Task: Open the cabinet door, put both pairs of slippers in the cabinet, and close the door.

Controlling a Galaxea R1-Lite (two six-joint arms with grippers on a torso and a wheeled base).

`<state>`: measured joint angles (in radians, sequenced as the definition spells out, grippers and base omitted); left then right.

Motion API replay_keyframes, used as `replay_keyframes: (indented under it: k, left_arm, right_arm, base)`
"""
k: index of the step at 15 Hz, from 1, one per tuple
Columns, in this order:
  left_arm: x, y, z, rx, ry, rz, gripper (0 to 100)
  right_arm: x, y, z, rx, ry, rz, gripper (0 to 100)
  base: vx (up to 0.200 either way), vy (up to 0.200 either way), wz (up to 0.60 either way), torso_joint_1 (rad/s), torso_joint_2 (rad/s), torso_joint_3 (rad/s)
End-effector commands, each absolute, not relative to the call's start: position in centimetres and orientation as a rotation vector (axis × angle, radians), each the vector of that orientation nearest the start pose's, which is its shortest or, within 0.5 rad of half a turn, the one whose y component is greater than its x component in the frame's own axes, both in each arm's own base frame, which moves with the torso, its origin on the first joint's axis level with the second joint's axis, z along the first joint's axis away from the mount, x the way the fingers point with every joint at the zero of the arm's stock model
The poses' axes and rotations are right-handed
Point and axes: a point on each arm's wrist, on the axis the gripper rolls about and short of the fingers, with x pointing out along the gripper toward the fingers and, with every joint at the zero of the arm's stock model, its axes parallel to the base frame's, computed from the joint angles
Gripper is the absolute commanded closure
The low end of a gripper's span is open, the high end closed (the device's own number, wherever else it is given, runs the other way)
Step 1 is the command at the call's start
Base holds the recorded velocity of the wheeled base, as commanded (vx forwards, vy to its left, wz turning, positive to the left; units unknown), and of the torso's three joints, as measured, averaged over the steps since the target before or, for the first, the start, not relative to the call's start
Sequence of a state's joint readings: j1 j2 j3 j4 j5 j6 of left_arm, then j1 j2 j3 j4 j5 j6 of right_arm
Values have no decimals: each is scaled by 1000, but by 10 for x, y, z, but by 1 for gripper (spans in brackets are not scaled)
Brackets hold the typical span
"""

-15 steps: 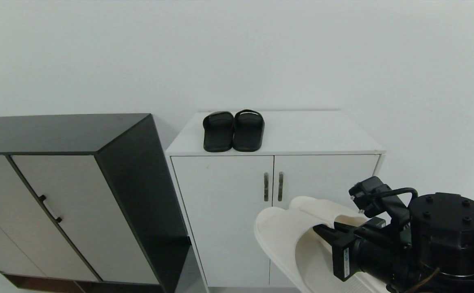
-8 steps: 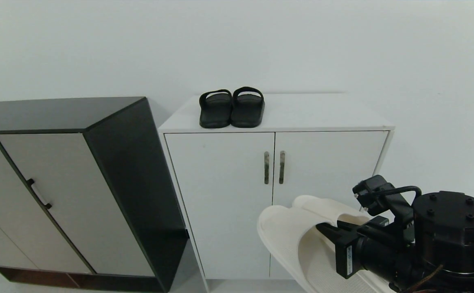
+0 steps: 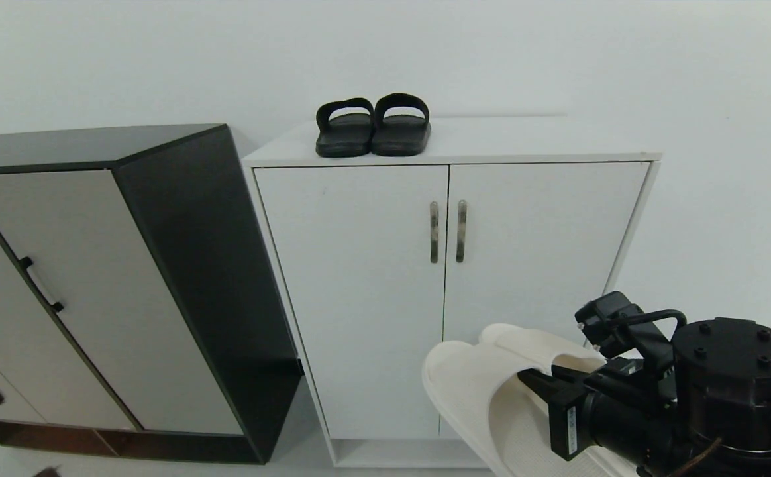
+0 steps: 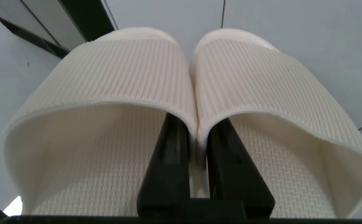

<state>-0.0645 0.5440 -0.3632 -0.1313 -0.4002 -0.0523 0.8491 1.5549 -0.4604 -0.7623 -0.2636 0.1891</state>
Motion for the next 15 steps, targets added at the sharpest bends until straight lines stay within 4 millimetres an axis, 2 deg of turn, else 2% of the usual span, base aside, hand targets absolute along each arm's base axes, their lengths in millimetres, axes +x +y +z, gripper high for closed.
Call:
replay_keyframes:
  k: [1,3,4,7,8,9,11,15]
  left_arm:
    - [104,-27,194,-92,229,-619,0]
    - [124,-39,188,-91,267,-684,0]
    - [139,-57,189,-77,268,-775,0]
    - [171,-90,200,-59,241,-816,0]
    - [190,-105,211,-68,204,-824,0]
    - [198,-118,220,-97,185,-858,0]
    - [208,-137,227,-133,186,-902,0]
    - [224,-198,224,-123,202,-1002,0]
  right_arm:
    - [162,175,146,4,340,550,100]
    - [162,175,147,2,336,553,100]
    - [162,176,145,-3,343,552,100]
    - [162,176,143,-7,347,550,100]
    - [163,176,145,-2,340,551,100]
    - [163,176,146,0,337,551,100]
    - [163,176,146,0,337,550,100]
    - [162,175,145,-22,335,551,100]
  base:
    - [0,0,0,-85,456,369]
    - [0,0,0,-56,442,376]
    - [0,0,0,-41,432,383]
    - [0,0,0,-3,186,159]
    - [0,0,0,0,0,0]
    - [0,0,0,0,0,0]
    - [0,0,0,0,0,0]
    - [0,0,0,-10,68,65]
